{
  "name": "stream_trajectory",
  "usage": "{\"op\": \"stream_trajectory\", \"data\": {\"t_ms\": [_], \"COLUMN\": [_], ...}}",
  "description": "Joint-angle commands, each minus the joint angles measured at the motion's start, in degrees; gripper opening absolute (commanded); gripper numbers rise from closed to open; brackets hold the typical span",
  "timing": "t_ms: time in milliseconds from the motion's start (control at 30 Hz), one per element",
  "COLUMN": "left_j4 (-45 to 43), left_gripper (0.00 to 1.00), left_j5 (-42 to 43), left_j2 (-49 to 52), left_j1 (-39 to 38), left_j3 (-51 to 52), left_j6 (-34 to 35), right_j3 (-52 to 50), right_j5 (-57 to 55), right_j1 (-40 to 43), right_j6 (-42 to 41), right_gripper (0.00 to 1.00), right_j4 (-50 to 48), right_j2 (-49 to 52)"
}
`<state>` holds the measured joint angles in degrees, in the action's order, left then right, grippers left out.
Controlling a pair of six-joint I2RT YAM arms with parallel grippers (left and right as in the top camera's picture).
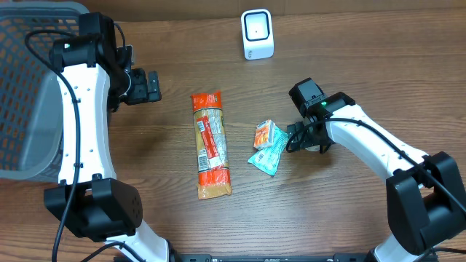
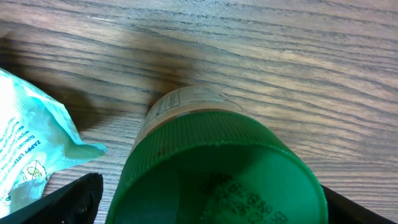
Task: Scan the item barcode
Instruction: 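Lower the right gripper around the jar and close on it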
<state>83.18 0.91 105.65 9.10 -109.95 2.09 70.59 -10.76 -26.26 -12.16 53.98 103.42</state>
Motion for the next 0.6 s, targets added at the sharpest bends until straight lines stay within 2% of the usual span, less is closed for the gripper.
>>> {"op": "stream_trajectory", "data": {"t_ms": [0, 333, 567], "left_j4": [0.1, 0.1, 0.1], "left_gripper": [0.99, 1.0, 1.0], "left_j5": [0.4, 0.4, 0.4], "left_j2": [-1.4, -1.4, -1.4], "left_j1": [-0.1, -0.2, -0.1], "left_j3": [-1.1, -1.1, -1.1], "left_j6": [-0.8, -0.9, -0.8], "right_j3": [-0.5, -0.5, -0.5], "right_j5": [-0.1, 1.0, 5.1], "right_j1": [0.3, 1.4, 3.9], "right_j6": [0.2, -0.2, -0.2], "right_gripper": [1.0, 1.0, 0.95], "right_j4": [-0.4, -2.1, -3.3], "right_j2": [-0.4, -0.4, -0.4]}}
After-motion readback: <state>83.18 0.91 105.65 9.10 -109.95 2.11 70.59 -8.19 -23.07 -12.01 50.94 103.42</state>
